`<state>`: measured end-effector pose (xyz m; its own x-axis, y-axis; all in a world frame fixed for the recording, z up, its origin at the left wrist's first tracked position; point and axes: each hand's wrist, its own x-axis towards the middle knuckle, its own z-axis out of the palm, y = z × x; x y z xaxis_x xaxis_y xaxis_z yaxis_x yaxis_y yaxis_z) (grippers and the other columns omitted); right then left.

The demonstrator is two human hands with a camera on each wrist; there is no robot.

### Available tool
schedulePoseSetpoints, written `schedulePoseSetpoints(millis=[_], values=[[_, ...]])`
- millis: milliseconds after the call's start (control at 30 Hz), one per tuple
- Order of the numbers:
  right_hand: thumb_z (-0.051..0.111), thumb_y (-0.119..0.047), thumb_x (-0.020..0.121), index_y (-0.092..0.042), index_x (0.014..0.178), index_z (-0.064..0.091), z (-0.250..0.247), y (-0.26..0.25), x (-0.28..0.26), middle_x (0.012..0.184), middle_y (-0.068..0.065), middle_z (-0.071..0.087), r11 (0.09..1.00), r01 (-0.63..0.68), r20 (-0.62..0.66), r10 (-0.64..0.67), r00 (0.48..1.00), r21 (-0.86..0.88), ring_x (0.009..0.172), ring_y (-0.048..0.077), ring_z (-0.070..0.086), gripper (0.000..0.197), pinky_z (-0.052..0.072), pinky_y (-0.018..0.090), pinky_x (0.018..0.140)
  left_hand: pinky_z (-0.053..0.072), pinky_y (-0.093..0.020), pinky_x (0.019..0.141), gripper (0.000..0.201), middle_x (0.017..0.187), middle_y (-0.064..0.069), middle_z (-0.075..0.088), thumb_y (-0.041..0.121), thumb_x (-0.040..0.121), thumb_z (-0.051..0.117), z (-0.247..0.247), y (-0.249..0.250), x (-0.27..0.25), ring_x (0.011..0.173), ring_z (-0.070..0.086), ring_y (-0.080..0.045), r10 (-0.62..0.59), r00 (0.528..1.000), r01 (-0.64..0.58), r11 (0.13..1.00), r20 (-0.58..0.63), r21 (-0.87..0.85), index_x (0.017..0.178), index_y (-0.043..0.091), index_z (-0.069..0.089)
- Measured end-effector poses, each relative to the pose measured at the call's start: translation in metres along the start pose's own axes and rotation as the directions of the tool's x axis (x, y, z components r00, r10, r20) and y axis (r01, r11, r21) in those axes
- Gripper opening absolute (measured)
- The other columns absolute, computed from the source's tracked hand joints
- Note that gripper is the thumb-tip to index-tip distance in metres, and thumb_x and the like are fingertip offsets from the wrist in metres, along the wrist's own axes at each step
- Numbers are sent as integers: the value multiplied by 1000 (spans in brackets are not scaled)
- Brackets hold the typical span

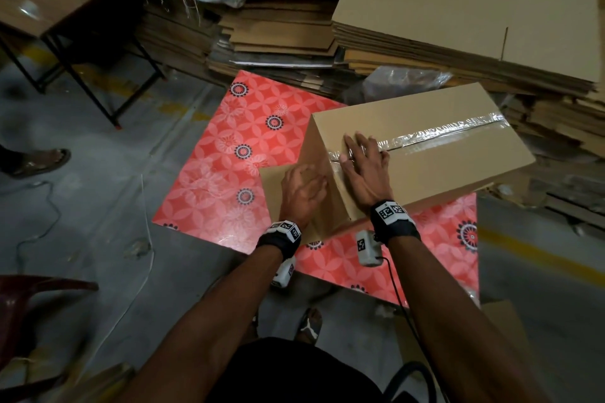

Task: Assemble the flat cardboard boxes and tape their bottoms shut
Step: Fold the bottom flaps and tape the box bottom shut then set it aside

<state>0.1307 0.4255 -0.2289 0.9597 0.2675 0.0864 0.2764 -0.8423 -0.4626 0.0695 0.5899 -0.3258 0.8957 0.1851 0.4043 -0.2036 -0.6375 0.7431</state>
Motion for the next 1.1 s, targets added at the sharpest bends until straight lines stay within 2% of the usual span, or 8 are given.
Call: schedulePoseSetpoints(millis=[100,200,300,500,767,867,967,1100], values=[[25,-66,98,-32,155,40,0,0,1,164,3,29,1000,-6,0,6,1000,10,156,27,15,69,9,57,123,31,-40,109,25,134,-9,59,35,93,64,3,3,2,126,49,-34,34,998,-33,999,-55,16,101,17,80],[26,-65,98,-32,155,40,0,0,1,165,3,28,1000,-16,11,16,1000,24,156,26,13,67,6,56,124,37,-44,102,23,126,-11,62,30,92,65,6,6,7,119,53,-35,20,996,-18,1000,-89,14,95,12,79],[26,-65,99,-32,155,40,0,0,2,165,2,28,999,-14,15,14,1000,32,156,25,12,67,5,55,124,41,-49,99,20,120,-13,61,25,89,66,2,4,12,116,53,-36,49,997,-49,999,-59,4,92,8,76],[23,-66,99,-33,155,40,-1,0,2,166,1,27,1000,-16,13,15,1000,27,156,25,12,68,4,53,125,36,-44,107,18,129,-11,59,22,81,77,-1,-4,9,125,51,-34,102,992,-103,995,-69,-7,96,13,78],[24,-65,99,-31,155,40,1,0,1,165,3,28,1000,-14,21,14,1000,25,156,26,14,68,7,58,123,40,-47,104,15,122,-13,56,22,94,70,7,-7,4,118,53,-35,101,984,-112,992,-150,-65,97,12,81],[24,-64,99,-31,156,39,1,0,1,166,3,27,999,-18,25,17,1000,33,156,26,13,68,6,57,124,43,-48,102,16,119,-12,51,20,94,68,9,-3,5,116,52,-34,63,990,-77,991,-126,-111,98,10,79],[22,-65,98,-31,158,37,0,-1,1,167,3,24,999,-18,41,17,999,28,157,26,9,70,2,56,125,42,-45,104,22,121,-6,44,24,92,63,11,5,9,117,48,-31,-7,999,2,992,-38,-129,102,9,75],[23,-65,97,-31,158,36,-3,-1,1,167,4,24,999,-19,49,17,999,41,157,25,7,70,0,53,125,43,-40,104,25,121,-11,47,25,90,60,13,8,13,116,49,-29,-60,998,63,988,30,-141,102,5,68]])
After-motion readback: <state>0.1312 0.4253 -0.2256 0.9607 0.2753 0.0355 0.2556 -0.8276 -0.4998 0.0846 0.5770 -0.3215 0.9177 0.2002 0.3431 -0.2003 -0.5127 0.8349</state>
